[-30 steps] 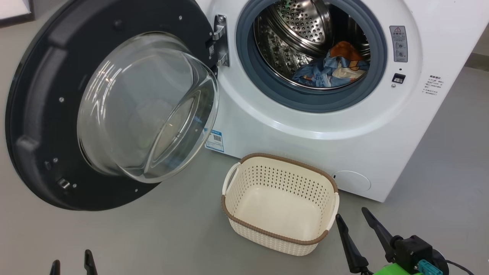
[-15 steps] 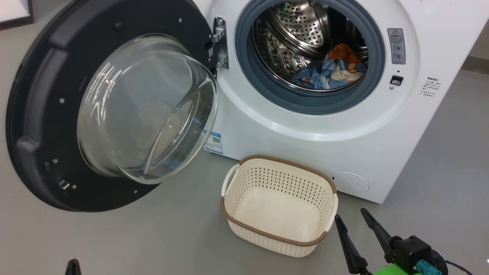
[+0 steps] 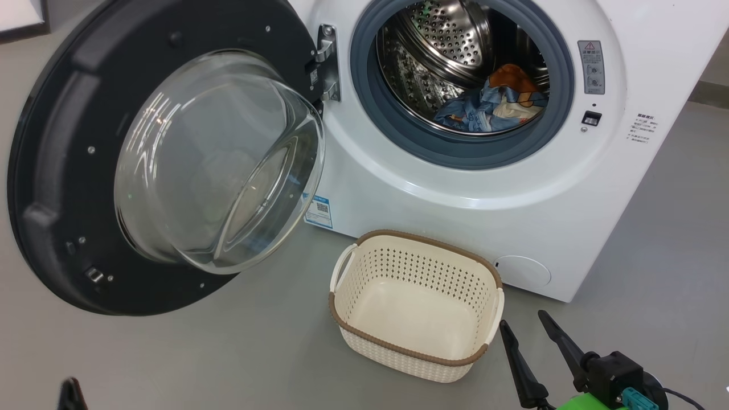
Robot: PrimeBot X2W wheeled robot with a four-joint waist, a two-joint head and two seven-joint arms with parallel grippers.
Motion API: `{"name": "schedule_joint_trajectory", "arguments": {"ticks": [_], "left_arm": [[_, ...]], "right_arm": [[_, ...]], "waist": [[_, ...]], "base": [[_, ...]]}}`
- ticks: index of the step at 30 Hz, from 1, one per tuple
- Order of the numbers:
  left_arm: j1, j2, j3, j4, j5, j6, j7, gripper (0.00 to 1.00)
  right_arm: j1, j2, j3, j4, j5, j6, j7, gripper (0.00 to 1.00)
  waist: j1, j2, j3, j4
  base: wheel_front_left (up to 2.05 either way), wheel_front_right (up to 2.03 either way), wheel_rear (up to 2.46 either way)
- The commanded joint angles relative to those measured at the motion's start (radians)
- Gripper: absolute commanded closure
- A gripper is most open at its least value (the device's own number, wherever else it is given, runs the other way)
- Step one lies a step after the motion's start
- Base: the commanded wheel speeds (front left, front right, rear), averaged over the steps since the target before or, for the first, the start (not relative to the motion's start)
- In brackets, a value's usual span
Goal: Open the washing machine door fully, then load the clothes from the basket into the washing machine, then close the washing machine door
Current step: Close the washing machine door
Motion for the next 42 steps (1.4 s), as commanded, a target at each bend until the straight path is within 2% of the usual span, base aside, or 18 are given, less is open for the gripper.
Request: {"name": "schedule_joint_trajectory", "arguments": {"ticks": [1, 9, 15, 22, 27, 34, 42], "left_arm": [[-0.066, 0.008, 0.053, -0.027, 0.012, -0.018, -0.006, 1.00], [-0.179, 0.017, 0.176, 0.003, -0.029, -0.104, -0.006, 1.00], [-0.257, 0.055, 0.236, 0.020, -0.088, -0.127, -0.006, 1.00], [-0.391, 0.173, 0.295, 0.104, -0.252, -0.137, 0.009, 1.00], [-0.523, 0.261, 0.327, 0.193, -0.421, -0.138, 0.051, 1.00], [-0.685, 0.387, 0.388, 0.404, -0.626, -0.138, 0.188, 1.00], [-0.808, 0.471, 0.478, 0.613, -0.807, -0.132, 0.333, 1.00]], "right_arm": [[-0.028, -0.002, 0.027, -0.021, -0.006, 0.002, -0.005, 0.00], [-0.029, -0.002, 0.034, -0.020, 0.000, 0.002, -0.005, 0.00], [-0.033, -0.002, 0.038, -0.021, -0.002, 0.002, -0.005, 0.00], [-0.044, -0.002, 0.048, -0.021, -0.001, 0.002, -0.005, 0.00], [-0.055, -0.002, 0.049, -0.017, -0.002, 0.002, -0.005, 0.00], [-0.073, -0.002, 0.051, -0.015, -0.001, 0.002, -0.005, 0.00], [-0.086, -0.002, 0.045, -0.015, -0.012, 0.002, -0.005, 0.00]], "waist": [[0.0000, -0.0001, -0.001, -0.001], [0.0000, -0.0001, -0.001, -0.011], [0.0000, -0.0001, 0.001, -0.018], [0.0000, -0.0001, 0.012, -0.032], [0.0000, -0.0001, 0.026, -0.046], [0.0000, -0.0001, 0.046, -0.082], [0.0000, -0.0001, 0.070, -0.122]], "base": [[0.00, 0.00, 0.00], [0.00, 0.00, 0.00], [0.00, 0.00, 0.00], [0.00, 0.00, 0.00], [0.00, 0.00, 0.00], [0.00, 0.00, 0.00], [0.00, 0.00, 0.00]]}}
